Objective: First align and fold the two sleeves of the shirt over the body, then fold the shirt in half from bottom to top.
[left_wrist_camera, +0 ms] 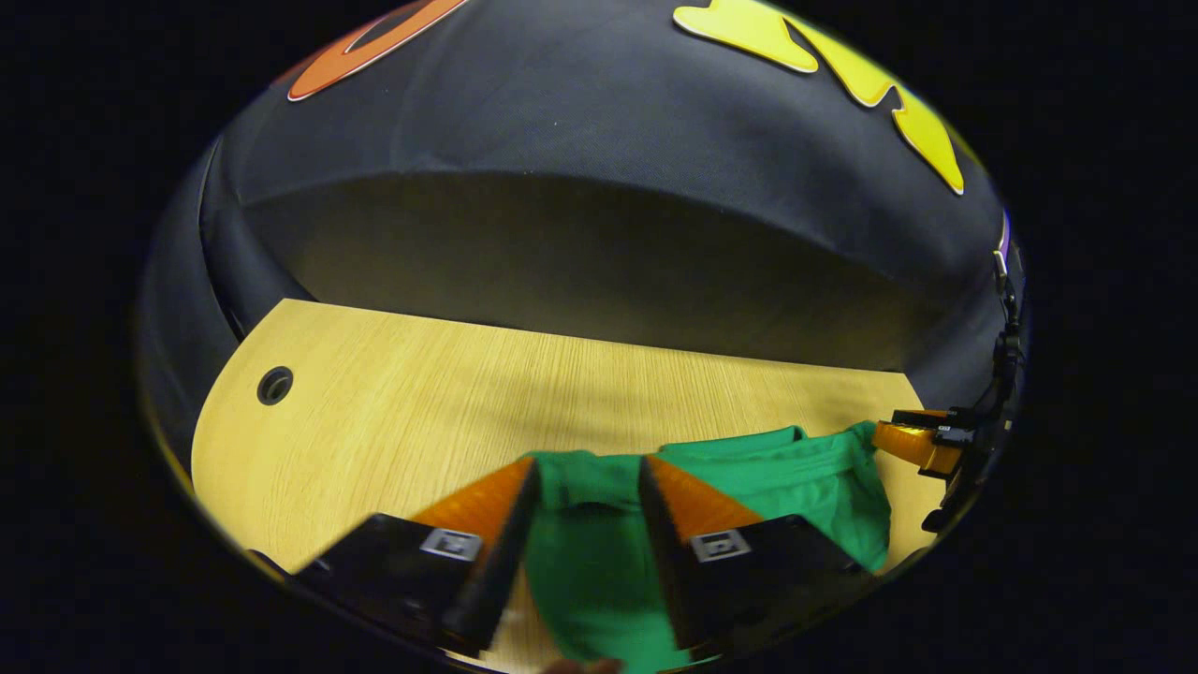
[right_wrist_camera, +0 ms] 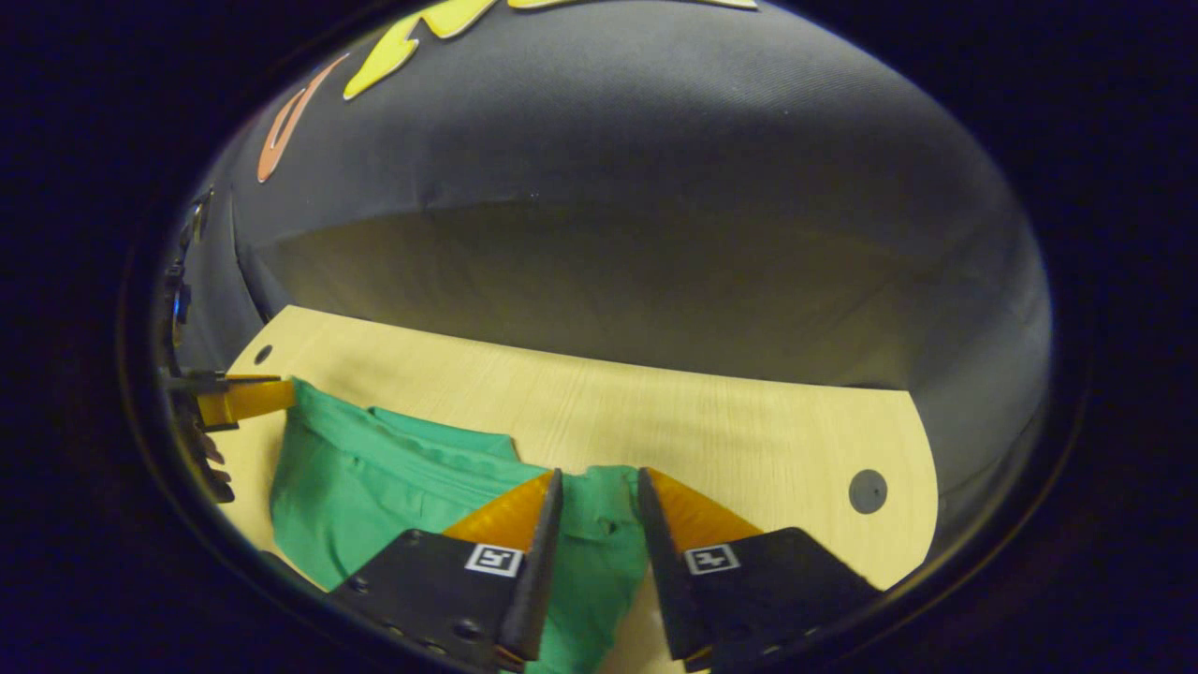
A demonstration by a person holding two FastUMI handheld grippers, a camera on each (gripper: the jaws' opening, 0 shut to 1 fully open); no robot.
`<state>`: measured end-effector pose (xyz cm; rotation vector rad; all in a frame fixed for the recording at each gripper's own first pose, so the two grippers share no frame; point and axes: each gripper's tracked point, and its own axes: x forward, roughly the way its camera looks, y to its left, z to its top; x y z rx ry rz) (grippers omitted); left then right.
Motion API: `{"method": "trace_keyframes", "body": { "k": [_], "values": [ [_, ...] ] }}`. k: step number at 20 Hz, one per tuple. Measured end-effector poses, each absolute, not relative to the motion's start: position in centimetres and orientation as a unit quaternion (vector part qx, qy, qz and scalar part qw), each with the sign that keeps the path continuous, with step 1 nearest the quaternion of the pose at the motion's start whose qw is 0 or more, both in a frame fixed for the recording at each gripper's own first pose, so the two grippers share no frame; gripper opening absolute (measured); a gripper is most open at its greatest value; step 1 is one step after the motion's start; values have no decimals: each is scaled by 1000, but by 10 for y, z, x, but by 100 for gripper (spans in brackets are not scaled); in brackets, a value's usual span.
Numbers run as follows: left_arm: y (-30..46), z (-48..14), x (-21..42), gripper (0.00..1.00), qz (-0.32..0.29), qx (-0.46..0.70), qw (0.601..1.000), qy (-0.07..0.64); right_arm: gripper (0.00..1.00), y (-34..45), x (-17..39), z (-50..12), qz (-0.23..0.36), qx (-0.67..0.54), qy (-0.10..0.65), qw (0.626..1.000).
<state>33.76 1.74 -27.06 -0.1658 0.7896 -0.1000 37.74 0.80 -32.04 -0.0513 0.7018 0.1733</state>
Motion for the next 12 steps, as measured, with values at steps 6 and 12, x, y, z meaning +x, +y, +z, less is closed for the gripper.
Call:
{"method": "trace_keyframes", "body": {
  "k": [6, 12],
  "values": [
    [25, -213, 321, 100, -14, -74, 936, 345, 99, 2, 342, -254, 55, -8, 293, 955],
    [28, -80, 281, 100, 5, -54, 972, 229, 99, 11, 269, -121, 63, -20, 174, 982]
  ]
}}
